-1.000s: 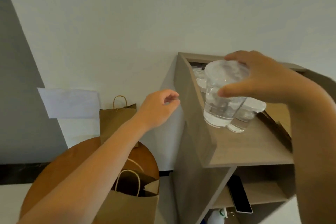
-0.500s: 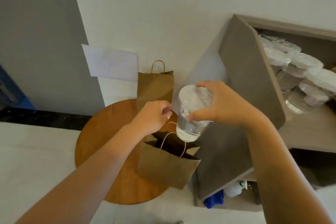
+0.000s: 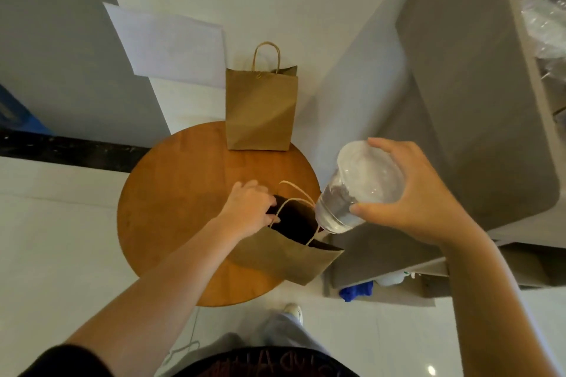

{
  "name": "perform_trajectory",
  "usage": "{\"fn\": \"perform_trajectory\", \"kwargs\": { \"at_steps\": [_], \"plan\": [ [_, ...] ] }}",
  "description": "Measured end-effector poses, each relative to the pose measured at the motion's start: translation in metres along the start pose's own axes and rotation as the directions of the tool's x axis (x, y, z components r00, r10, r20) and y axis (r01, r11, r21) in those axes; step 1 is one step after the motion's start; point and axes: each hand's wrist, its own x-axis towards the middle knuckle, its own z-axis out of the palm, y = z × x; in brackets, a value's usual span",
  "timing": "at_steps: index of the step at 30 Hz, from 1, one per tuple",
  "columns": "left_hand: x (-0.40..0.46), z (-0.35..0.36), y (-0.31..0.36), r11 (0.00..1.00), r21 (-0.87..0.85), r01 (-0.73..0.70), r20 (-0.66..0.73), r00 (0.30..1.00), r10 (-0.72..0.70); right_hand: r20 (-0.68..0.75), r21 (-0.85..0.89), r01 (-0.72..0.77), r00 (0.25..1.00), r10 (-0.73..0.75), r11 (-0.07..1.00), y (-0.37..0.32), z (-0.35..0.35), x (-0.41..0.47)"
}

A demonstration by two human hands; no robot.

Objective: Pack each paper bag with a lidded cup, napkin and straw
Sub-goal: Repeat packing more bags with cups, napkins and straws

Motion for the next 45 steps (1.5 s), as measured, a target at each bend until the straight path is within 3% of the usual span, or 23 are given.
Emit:
{"fn": "perform_trajectory", "kwargs": {
  "at_steps": [5,13,21,29,33,37,45],
  "plan": [
    [-0.003,0.002,0.004,0.988,0.152,-0.001,0.020,1.000,-0.002,-0.022,0.018,0.025,0.999,-0.025,1.000,0.008,0.004,0.008],
    [-0.009,0.018,0.001,0.998,0.048,0.048,0.067,0.996,-0.051,0.149,0.050,0.007,0.989,-0.014,0.999,0.011,0.058,0.007],
    [-0.024,0.027,-0.013,0.988,0.155,-0.006,0.115,0.993,-0.012,0.294,-0.292,0.084,0.956,0.006,0.953,0.030,0.126,0.015],
    [-0.033,0.029,-0.014,0.987,0.149,-0.060,0.148,0.988,0.038,0.446,-0.535,0.032,0.860,0.249,0.844,0.051,0.193,0.050],
    [-0.030,0.023,-0.014,0.987,0.140,-0.072,0.184,0.982,0.046,0.518,-0.543,-0.014,0.782,0.347,0.840,0.066,0.225,0.066],
    [-0.024,0.021,-0.017,0.991,0.120,-0.059,0.197,0.980,0.035,0.481,-0.514,-0.104,0.786,0.387,0.851,0.087,0.248,0.068],
    [-0.012,0.012,-0.011,0.991,0.119,-0.063,0.218,0.975,0.036,0.505,-0.552,-0.086,0.757,0.415,0.830,0.103,0.250,0.074]
  ]
}}
